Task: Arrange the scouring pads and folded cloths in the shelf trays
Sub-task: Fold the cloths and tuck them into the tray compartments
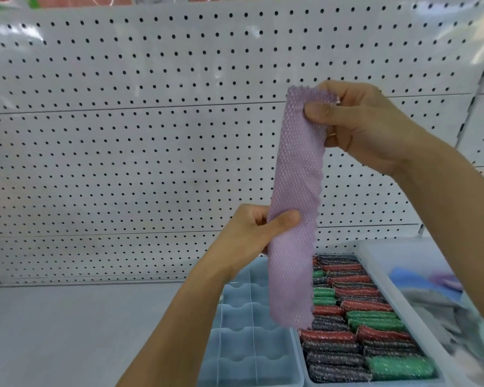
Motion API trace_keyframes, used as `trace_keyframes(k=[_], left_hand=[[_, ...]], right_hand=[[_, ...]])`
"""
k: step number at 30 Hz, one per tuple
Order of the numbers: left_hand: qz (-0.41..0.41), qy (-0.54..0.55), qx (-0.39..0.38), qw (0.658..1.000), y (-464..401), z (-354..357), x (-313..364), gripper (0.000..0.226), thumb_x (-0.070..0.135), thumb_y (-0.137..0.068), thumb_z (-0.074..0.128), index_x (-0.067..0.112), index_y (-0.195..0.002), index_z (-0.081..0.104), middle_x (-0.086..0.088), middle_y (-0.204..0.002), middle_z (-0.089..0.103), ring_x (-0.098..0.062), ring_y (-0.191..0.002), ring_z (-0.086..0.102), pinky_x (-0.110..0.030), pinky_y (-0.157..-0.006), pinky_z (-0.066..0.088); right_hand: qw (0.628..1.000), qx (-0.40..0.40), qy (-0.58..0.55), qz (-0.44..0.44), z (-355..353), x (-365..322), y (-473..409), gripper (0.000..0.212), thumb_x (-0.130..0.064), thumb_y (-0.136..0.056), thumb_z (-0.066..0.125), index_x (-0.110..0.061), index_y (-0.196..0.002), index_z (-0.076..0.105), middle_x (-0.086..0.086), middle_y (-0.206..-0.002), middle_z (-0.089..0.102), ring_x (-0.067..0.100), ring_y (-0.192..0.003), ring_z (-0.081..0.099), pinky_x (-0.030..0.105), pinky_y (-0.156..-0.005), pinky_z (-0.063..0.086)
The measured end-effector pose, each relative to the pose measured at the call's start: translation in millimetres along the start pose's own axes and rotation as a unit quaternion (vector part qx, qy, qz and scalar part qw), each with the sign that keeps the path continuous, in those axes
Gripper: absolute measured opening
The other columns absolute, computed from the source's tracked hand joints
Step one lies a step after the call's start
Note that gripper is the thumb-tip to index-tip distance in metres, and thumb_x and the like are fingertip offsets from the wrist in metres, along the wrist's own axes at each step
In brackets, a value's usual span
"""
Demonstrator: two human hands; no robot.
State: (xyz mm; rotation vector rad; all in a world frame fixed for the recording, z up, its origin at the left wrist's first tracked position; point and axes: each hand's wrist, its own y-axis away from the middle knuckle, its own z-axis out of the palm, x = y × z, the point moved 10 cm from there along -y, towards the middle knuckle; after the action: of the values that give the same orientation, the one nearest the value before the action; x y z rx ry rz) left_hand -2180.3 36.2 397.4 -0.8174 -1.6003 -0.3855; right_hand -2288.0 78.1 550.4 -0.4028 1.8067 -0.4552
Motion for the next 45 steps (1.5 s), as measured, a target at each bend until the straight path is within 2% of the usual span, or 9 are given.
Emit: trace_keyframes(k=[9, 15, 18, 21, 26, 31, 36, 40, 45], left_hand=[[-0.226, 0.236, 0.005, 0.945, 1, -2, -66, 0.035, 0.031, -0.102, 0.041, 0.009, -0.124, 0.058, -0.008, -0.089, 0.069, -0.019, -0.07, 0.071, -0.032, -0.061, 0.059], [-0.236, 0.443, 0.032, 0.864, 6, -14, -80, 0.038, 0.028, -0.096, 0.035, 0.002, -0.101, 0.061, -0.011, -0.074, 0.067, -0.02, -0.059, 0.067, -0.027, -0.055, 0.059], [-0.219, 0.43, 0.031, 0.875, 5, -16, -75, 0.058, 0.051, -0.089, 0.051, -0.001, -0.112, 0.062, -0.015, -0.089, 0.066, -0.023, -0.072, 0.067, -0.031, -0.065, 0.06], [-0.193, 0.359, 0.062, 0.911, 2, -22, -75, 0.036, 0.026, -0.088, 0.062, 0.0, -0.113, 0.061, -0.013, -0.089, 0.066, -0.019, -0.072, 0.067, -0.03, -0.062, 0.06], [-0.209, 0.376, 0.068, 0.9, 3, -24, -77, 0.036, 0.005, -0.091, 0.057, -0.008, -0.125, 0.055, -0.019, -0.104, 0.065, -0.023, -0.084, 0.065, -0.032, -0.076, 0.058], [-0.218, 0.395, 0.009, 0.892, 11, 3, -79, 0.054, 0.007, -0.081, 0.062, -0.007, -0.132, 0.05, -0.027, -0.129, 0.055, -0.03, -0.111, 0.055, -0.046, -0.107, 0.039], [-0.217, 0.224, 0.031, 0.95, 25, 4, -102, 0.04, 0.037, -0.099, 0.049, 0.011, -0.128, 0.061, -0.011, -0.13, 0.063, -0.022, -0.115, 0.062, -0.04, -0.089, 0.056], [-0.175, 0.241, 0.01, 0.955, 34, 17, -85, 0.086, 0.076, -0.081, 0.02, 0.016, -0.125, 0.063, -0.008, -0.12, 0.069, -0.024, -0.114, 0.064, -0.047, -0.095, 0.052], [-0.068, 0.13, 0.099, 0.984, 34, 16, -60, 0.037, 0.047, -0.088, 0.06, 0.015, -0.108, 0.062, -0.01, -0.101, 0.073, -0.028, -0.091, 0.071, -0.041, -0.077, 0.06]], right_hand=[[0.986, 0.009, 0.159, -0.049, 30, 22, 51, 0.018, -0.018, -0.078, 0.071, -0.016, -0.096, 0.076, -0.006, -0.09, 0.075, 0.013, -0.087, 0.07, 0.031, -0.084, 0.055], [0.968, -0.029, 0.233, -0.093, 61, 68, 101, 0.019, -0.027, -0.081, 0.067, -0.025, -0.096, 0.077, -0.014, -0.104, 0.072, 0.008, -0.107, 0.064, 0.034, -0.094, 0.05], [0.953, -0.021, 0.27, -0.136, 67, 75, 110, 0.021, -0.025, -0.084, 0.063, -0.02, -0.098, 0.077, -0.012, -0.108, 0.072, 0.011, -0.111, 0.062, 0.04, -0.093, 0.05], [0.936, -0.019, 0.31, -0.169, 72, 77, 119, 0.024, -0.024, -0.082, 0.067, -0.023, -0.105, 0.075, -0.011, -0.117, 0.068, 0.013, -0.117, 0.058, 0.045, -0.093, 0.048], [0.782, -0.051, 0.563, -0.261, 94, 94, 135, 0.09, -0.028, -0.072, 0.081, -0.026, -0.146, 0.03, 0.001, -0.153, 0.031, 0.021, -0.141, 0.031, 0.046, -0.108, 0.035], [0.777, 0.082, 0.512, -0.356, 87, 74, 132, 0.053, -0.006, -0.078, 0.074, -0.02, -0.125, 0.054, 0.005, -0.14, 0.047, 0.024, -0.132, 0.042, 0.043, -0.1, 0.042], [0.976, 0.142, 0.153, -0.059, 53, 82, 107, 0.014, -0.015, -0.079, 0.066, -0.024, -0.09, 0.07, -0.006, -0.085, 0.071, 0.008, -0.079, 0.062, 0.027, -0.073, 0.051], [0.965, 0.156, -0.071, 0.198, 47, 136, 104, 0.009, -0.015, -0.084, 0.068, -0.007, -0.087, 0.072, 0.008, -0.083, 0.074, 0.019, -0.071, 0.067, 0.039, -0.069, 0.052], [0.953, 0.178, -0.1, 0.224, 56, 149, 111, 0.018, -0.024, -0.086, 0.067, -0.007, -0.088, 0.072, 0.024, -0.09, 0.069, 0.029, -0.073, 0.063, 0.05, -0.072, 0.05]])
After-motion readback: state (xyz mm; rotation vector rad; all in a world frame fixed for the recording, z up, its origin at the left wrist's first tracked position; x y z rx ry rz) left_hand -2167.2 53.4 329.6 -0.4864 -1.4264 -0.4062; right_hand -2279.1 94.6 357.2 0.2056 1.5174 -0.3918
